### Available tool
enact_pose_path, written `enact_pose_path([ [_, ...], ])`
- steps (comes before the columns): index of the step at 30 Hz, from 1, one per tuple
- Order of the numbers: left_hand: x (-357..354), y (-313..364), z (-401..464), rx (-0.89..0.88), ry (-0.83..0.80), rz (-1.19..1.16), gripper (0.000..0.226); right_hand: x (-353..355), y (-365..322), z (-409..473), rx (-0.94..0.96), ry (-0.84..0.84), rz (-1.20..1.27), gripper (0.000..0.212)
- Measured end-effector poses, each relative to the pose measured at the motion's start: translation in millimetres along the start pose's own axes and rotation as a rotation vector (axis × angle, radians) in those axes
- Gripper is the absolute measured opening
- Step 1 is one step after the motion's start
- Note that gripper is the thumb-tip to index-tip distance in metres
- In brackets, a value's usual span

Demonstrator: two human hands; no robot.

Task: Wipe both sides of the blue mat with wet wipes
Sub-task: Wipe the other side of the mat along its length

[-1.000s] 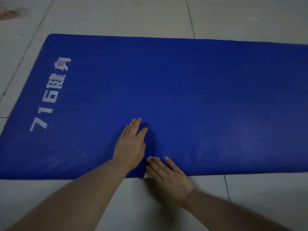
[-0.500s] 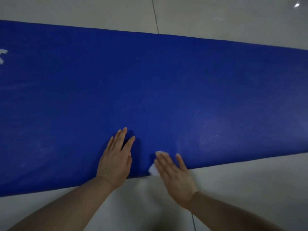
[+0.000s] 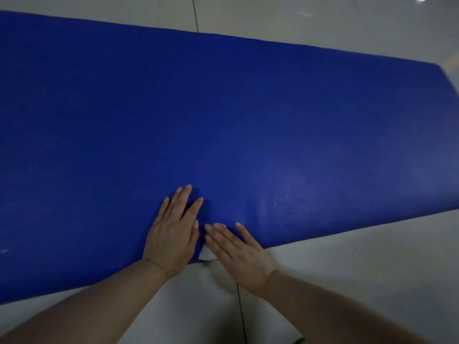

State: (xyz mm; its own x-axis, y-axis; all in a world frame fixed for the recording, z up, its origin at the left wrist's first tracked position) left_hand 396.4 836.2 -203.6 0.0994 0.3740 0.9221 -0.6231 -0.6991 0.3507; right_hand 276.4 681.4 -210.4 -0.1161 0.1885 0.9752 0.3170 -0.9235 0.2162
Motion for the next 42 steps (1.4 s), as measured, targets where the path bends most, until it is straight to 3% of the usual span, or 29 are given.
enact_pose_path([
  [7,-10,7,5,-0.043,-0.044,0.074,0.052,-8,75,-62,-0.030,-0.039,-0.044,0.068],
  [12,-9,8,5,-0.047,-0.058,0.088,0.052,-4,120,-96,-0.228,-0.100,-0.014,0.073],
  [14,-10,8,6,-0.050,-0.069,0.091,0.052,3,121,-93,-0.289,-0.081,0.042,0.071],
  [18,-9,9,7,-0.044,-0.106,0.102,0.060,3,102,-50,-0.291,-0.007,0.090,0.047],
  [21,-8,9,7,-0.047,-0.121,0.097,0.063,-4,104,-36,-0.336,-0.055,0.074,0.058],
  [28,-10,11,7,-0.035,-0.107,0.098,0.056,-8,158,-100,-0.496,-0.171,0.049,0.053],
  [32,-9,34,16,-0.128,-0.050,0.060,0.054,-10,164,-113,-0.613,-0.128,0.060,0.052],
  [34,-10,64,23,-0.222,-0.043,0.010,0.056,-12,163,-119,-0.573,-0.139,0.064,0.054],
  [37,-21,115,41,-0.332,-0.113,-0.026,0.054,-12,177,-130,-0.365,-0.176,0.039,0.063],
  [42,-54,144,68,-0.345,-0.328,0.049,0.064,-19,196,-139,-0.101,-0.134,0.019,0.068],
])
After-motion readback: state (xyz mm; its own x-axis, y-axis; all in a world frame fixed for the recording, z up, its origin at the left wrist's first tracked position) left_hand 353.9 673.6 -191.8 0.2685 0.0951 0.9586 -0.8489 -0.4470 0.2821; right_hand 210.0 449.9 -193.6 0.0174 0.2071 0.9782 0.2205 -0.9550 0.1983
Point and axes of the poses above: each hand's wrist, its own z-axis towards the middle knuckle, its own x-axis out of the back of the hand, y = z × x, the point moved 1 cm from there along z, towards the middle knuckle, and after that the axes turned 10 degrees about y, right-handed, at the moved point
